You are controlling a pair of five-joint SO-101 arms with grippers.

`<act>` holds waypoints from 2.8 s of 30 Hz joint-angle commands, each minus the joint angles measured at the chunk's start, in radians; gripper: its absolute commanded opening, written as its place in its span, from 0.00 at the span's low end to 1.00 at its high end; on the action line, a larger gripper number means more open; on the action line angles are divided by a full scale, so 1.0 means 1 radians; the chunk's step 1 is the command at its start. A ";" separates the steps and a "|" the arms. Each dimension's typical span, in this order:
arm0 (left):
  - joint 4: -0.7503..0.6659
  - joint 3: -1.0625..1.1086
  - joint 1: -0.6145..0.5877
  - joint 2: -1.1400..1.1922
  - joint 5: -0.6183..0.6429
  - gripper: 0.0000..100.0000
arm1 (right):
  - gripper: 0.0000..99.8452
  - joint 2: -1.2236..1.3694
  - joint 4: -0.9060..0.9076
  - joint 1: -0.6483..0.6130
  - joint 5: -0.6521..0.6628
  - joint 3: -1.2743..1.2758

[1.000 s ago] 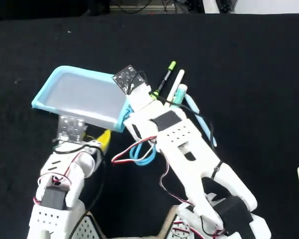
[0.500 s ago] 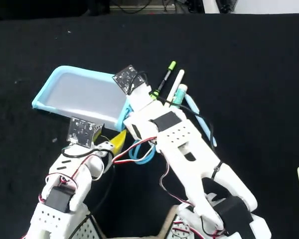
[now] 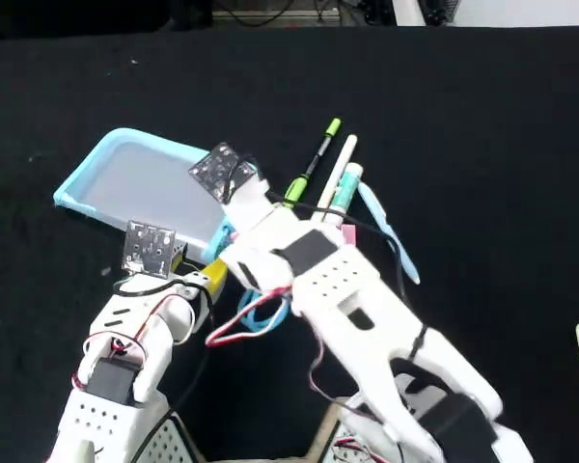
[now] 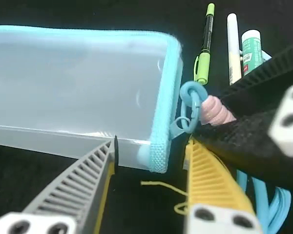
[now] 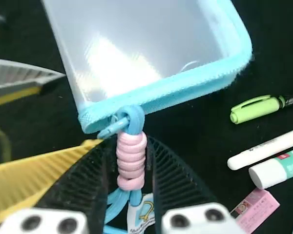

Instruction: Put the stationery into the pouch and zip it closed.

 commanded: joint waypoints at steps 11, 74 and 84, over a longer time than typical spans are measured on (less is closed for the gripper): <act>-0.018 0.019 -0.085 0.002 0.012 0.24 | 0.01 -0.302 0.003 -0.035 0.000 0.110; 0.055 -0.087 -0.249 0.000 -0.029 0.17 | 0.01 -0.325 -0.069 -0.031 0.048 0.222; 0.052 -0.102 -0.346 0.000 -0.029 0.03 | 0.01 -0.326 -0.095 -0.023 0.048 0.242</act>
